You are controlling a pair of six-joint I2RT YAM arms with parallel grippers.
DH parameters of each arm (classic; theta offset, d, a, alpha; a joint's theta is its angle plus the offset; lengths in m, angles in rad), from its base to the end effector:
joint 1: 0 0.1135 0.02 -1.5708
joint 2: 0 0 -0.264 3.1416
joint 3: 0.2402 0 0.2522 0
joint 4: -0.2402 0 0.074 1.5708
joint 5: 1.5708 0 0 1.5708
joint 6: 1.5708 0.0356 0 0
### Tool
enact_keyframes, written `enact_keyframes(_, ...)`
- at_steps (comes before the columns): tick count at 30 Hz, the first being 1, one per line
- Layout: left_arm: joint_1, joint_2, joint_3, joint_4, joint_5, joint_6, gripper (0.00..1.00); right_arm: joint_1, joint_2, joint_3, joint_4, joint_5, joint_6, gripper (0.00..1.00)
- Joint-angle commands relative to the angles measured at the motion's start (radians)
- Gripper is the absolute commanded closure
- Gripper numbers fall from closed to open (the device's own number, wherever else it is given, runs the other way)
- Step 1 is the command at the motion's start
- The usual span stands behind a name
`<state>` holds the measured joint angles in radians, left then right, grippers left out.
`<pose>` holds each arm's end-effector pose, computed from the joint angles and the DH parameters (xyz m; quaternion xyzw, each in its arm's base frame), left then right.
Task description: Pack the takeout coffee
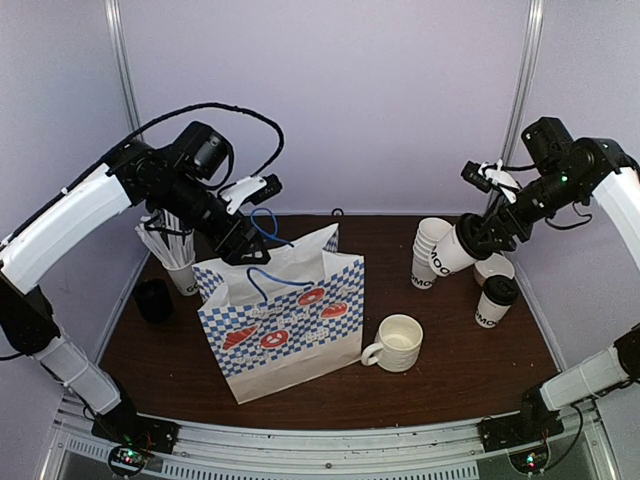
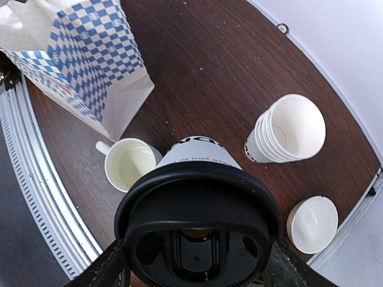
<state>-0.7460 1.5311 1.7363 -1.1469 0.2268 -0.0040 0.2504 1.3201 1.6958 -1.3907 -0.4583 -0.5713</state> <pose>0.2157 -0.2102 0.3981 0.3752 0.8679 -0.2127 0.2466 0.2056 0.0688 0.4250 -0.4311 0.8337 0.1729 0.2986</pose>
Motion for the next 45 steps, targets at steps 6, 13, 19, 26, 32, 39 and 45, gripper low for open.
enact_keyframes(6,0.011,0.091,0.055,-0.062,0.016,0.113,0.60,0.162,0.045,0.171,0.012,-0.130,0.021,0.35)
enact_keyframes(13,0.012,0.137,0.162,-0.113,-0.013,0.158,0.92,0.269,0.153,0.362,0.046,-0.159,0.008,0.35)
enact_keyframes(19,0.010,0.160,0.248,-0.136,-0.048,0.181,1.00,0.343,0.257,0.525,0.085,-0.196,0.036,0.35)
enact_keyframes(26,0.008,0.167,0.255,-0.141,-0.038,0.182,1.00,0.475,0.301,0.576,0.094,-0.176,0.042,0.35)
enact_keyframes(32,0.007,0.169,0.280,-0.141,-0.030,0.198,1.00,0.610,0.353,0.573,0.078,-0.023,-0.018,0.35)
enact_keyframes(39,0.000,0.175,0.327,-0.136,-0.019,0.198,1.00,0.725,0.422,0.576,0.084,0.167,-0.068,0.36)
enact_keyframes(45,-0.022,0.178,0.348,-0.137,-0.003,0.193,1.00,0.799,0.434,0.528,0.093,0.250,-0.091,0.37)
